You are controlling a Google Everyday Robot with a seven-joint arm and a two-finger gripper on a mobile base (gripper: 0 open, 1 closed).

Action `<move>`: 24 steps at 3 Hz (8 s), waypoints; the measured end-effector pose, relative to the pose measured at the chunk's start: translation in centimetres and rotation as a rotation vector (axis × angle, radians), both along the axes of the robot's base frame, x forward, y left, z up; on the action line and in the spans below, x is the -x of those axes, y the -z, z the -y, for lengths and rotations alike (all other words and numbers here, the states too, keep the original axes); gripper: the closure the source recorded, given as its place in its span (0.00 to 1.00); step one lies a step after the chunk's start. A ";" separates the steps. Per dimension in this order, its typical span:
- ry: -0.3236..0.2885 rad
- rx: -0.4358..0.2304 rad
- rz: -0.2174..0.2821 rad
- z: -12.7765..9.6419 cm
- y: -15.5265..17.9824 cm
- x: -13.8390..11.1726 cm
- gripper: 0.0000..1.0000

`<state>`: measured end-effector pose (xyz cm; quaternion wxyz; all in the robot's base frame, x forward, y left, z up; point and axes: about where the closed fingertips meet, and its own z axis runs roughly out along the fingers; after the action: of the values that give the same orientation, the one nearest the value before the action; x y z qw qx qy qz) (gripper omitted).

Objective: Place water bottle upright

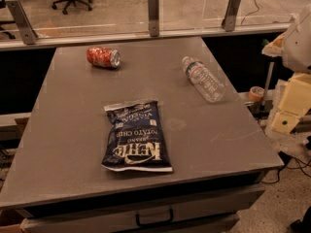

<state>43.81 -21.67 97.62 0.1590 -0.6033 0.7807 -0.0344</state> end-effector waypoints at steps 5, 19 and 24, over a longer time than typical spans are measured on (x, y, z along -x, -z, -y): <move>0.170 -0.260 -0.050 -9.2 5.9 -19.4 0.00; -0.330 -1.152 -0.012 -13.3 -1.1 -22.4 1.00; -0.397 -1.410 0.195 -4.1 -0.5 -20.4 1.00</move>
Offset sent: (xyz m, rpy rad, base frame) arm 0.0745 0.0410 -0.0208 0.1100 0.0145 0.0257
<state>64.25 -17.57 98.07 0.5808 -0.4821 0.4757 0.4515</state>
